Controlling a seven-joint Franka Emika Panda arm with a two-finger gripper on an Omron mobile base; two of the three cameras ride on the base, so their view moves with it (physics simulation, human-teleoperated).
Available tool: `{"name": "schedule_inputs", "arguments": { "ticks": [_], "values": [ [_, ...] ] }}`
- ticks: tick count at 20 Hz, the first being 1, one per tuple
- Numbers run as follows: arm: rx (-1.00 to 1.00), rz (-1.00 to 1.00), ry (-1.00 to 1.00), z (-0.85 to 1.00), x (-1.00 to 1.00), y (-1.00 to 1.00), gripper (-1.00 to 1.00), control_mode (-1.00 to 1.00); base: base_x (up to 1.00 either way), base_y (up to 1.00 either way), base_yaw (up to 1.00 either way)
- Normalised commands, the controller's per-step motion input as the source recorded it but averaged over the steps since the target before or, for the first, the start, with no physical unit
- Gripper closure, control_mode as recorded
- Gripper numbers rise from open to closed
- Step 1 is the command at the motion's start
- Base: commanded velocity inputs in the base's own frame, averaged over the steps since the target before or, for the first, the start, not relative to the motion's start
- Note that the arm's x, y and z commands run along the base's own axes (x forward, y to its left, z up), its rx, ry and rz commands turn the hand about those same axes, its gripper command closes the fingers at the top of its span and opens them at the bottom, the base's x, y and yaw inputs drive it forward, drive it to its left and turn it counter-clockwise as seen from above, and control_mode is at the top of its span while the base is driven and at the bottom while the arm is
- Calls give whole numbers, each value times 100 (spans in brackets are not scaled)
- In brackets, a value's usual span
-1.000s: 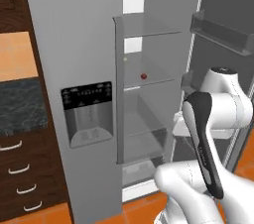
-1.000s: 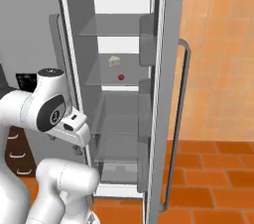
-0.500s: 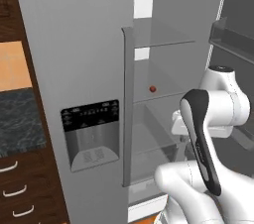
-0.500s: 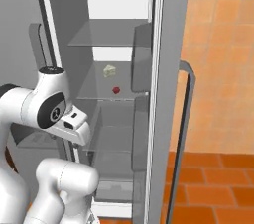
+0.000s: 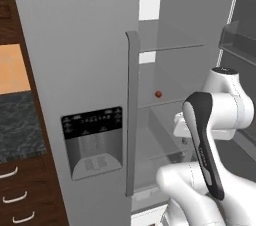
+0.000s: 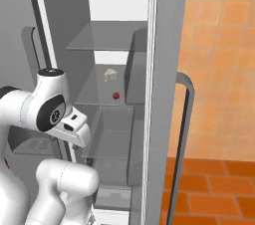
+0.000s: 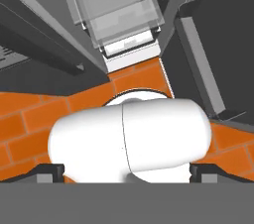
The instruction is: Take the strawberry from the fridge and place it on top of the pancake, located on the dining counter.
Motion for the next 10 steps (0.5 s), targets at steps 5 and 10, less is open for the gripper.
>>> {"name": "schedule_inputs", "arguments": {
  "ticks": [5, 10],
  "values": [
    [0, 0, 0, 0, 0, 0, -100, 100, 27, -27, 13],
    [0, 0, 0, 0, 0, 0, -100, 100, 17, -24, 13]
  ]
}}
